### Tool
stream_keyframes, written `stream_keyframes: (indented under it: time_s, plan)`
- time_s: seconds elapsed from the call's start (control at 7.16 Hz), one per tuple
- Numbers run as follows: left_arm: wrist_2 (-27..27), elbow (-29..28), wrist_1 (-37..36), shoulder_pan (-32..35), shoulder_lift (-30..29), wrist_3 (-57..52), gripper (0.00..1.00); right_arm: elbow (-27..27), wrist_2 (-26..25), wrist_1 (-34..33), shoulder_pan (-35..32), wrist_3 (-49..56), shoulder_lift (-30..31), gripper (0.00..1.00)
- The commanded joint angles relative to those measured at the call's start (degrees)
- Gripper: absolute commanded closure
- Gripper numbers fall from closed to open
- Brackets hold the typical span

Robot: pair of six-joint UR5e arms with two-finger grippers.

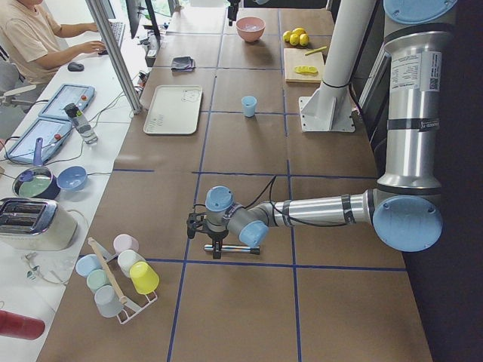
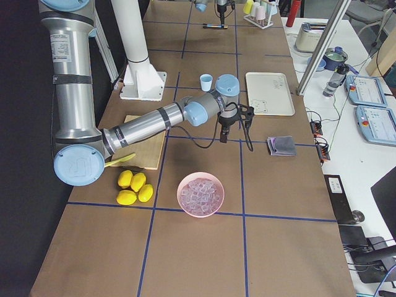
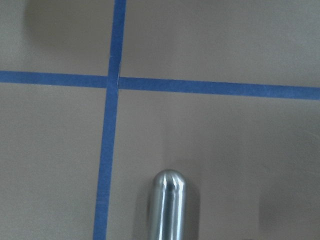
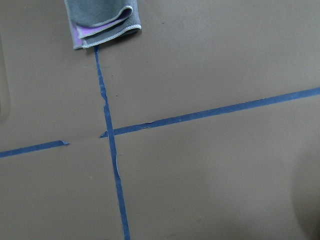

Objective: Mash ice and strawberries in cup
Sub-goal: 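Grasp the metal masher rod with the left gripper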

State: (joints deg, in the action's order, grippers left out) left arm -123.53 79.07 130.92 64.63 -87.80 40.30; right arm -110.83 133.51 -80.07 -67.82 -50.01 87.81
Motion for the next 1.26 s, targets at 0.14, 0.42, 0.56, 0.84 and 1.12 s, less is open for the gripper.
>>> stream_keyframes:
  time_s: [0.14,0.42,0.56,0.84,1.12]
  plan:
    - [-0.1,-0.5,0.0,-0.2,0.0,-0.4,0.20,-0.1,0.1,0.0,0.0,0.0,0.0,0.00]
    - [-0.1,-0.5,0.0,-0.7,0.0,-0.4,0.23,-0.1,0.0,0.0,0.0,0.0,0.0,0.00]
    - [-0.1,-0.5,0.0,-1.4,0.0,-0.4,0.23,-0.1,0.0,0.0,0.0,0.0,0.0,0.00]
    - [-2.4,-0.6,0.0,-1.6,0.0,-0.4,0.39,-0.1,0.0,0.0,0.0,0.0,0.0,0.00]
    - [-3.0,-0.8,-0.1,-1.6,0.0,-0.5,0.91,-0.1,0.0,0.0,0.0,0.0,0.0,0.00]
